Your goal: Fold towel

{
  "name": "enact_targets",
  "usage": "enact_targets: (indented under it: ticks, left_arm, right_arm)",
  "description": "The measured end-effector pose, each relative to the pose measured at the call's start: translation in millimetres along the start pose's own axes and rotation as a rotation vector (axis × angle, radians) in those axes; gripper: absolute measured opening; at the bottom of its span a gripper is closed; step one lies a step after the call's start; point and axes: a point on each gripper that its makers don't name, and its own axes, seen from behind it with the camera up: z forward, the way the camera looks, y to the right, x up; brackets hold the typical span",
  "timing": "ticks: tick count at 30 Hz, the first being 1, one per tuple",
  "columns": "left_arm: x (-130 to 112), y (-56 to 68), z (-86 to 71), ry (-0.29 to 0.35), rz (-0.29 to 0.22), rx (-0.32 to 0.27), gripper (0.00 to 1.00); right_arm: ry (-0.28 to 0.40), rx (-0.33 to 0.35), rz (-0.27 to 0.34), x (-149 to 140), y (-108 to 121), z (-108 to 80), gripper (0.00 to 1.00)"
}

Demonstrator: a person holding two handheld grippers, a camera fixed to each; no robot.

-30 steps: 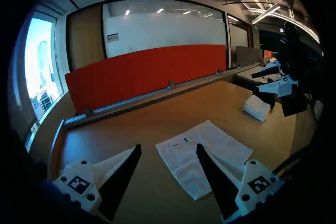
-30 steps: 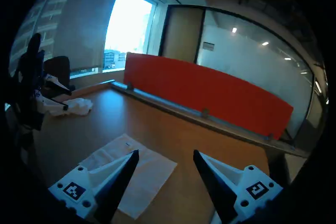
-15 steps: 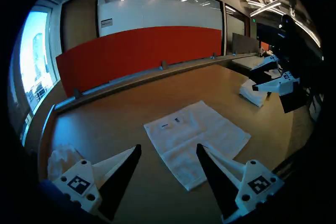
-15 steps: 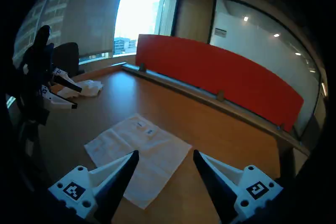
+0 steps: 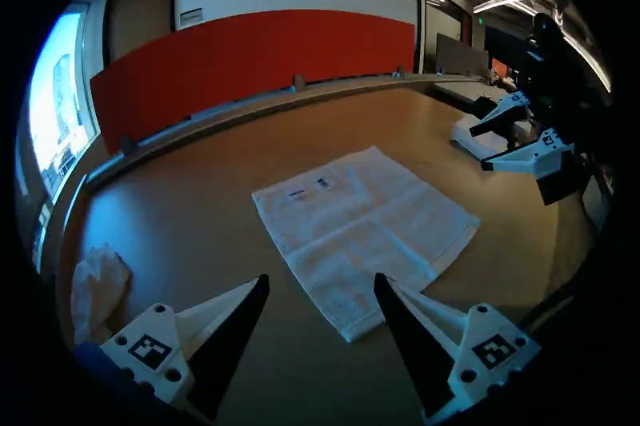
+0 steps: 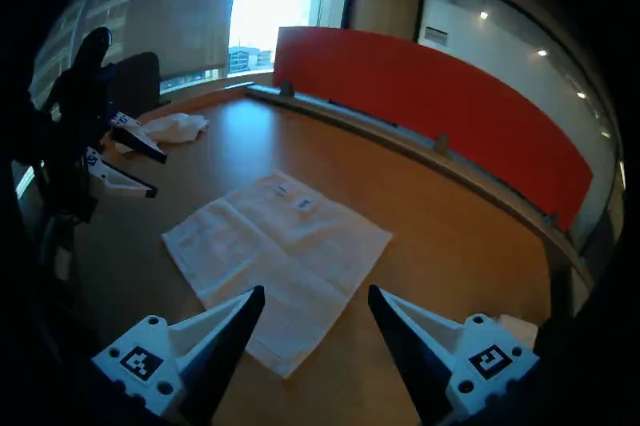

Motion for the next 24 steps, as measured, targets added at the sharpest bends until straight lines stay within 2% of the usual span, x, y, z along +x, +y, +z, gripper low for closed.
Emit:
enact_targets:
  ticks: [5,11,24]
  left_arm:
    - [-19,5.5,14.6,-0.037,0.018,-0.014,0.97]
    - [-39,13.1,27.4,-0.084,0.016,-0.040,0.97]
    - [-80,26.3,40.0,-0.185,0.017,-0.073,0.97]
  right_arm:
    - [-0.035,0.005,0.006,-20,-3,8.6,1.00]
    - [-0.071,0.026,0.024,-42,-10,15.1,1.00]
    - [-0.164,0.067,0.014,-91,-29,21.9,1.00]
